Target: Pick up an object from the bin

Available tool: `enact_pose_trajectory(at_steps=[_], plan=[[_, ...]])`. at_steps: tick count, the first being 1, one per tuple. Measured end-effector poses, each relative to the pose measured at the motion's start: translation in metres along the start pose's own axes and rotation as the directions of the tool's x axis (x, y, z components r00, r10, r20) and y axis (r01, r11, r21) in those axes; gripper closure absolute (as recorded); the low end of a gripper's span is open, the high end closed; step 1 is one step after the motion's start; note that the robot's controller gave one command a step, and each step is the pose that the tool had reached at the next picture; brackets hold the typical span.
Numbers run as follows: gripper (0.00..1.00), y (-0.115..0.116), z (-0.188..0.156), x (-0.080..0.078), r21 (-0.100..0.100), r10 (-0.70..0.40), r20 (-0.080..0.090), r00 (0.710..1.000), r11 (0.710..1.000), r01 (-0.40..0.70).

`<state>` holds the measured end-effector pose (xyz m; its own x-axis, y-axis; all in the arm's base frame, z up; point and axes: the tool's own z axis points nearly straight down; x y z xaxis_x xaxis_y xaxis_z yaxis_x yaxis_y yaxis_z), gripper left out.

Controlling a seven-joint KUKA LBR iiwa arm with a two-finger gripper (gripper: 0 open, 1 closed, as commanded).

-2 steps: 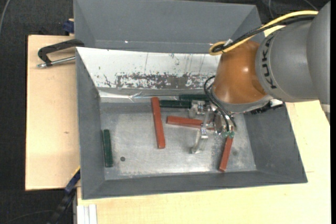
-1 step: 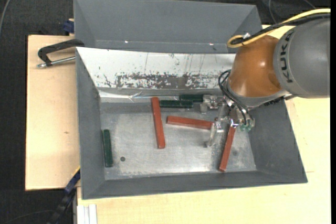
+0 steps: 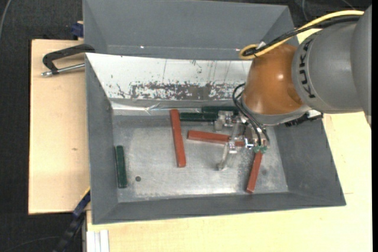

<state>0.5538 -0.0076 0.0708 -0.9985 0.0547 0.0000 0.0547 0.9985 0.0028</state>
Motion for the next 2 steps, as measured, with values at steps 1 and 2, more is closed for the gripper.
enact_pose_trajectory(at_steps=[1,2], plan=[[0.0,0.0009,-0.0008,-0.001,0.001,0.0,0.003,1.0,1.0,0.0],[0.0,0.0017,-0.0017,-0.002,0.001,-0.001,0.004,1.0,1.0,0.001]])
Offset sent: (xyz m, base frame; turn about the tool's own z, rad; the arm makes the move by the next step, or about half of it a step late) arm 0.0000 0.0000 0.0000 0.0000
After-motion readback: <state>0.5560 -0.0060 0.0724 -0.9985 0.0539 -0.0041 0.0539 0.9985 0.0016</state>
